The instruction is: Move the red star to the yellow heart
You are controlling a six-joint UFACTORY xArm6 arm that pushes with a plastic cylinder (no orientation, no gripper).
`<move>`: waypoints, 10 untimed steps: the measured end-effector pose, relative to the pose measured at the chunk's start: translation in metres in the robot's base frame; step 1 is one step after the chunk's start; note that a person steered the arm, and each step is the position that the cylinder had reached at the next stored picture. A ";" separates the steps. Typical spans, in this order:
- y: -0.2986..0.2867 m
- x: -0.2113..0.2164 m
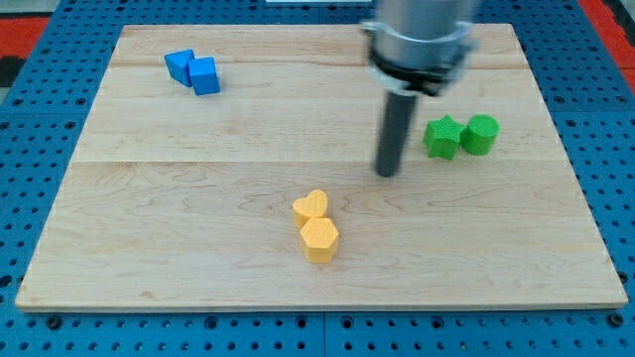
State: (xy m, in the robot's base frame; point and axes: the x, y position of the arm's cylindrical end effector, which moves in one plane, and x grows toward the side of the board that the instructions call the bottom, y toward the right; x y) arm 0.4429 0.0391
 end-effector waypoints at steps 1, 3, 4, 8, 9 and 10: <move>-0.030 -0.065; 0.114 -0.132; 0.213 -0.174; 0.170 -0.251; 0.143 -0.251; 0.127 -0.251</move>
State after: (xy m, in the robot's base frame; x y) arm 0.1917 0.1656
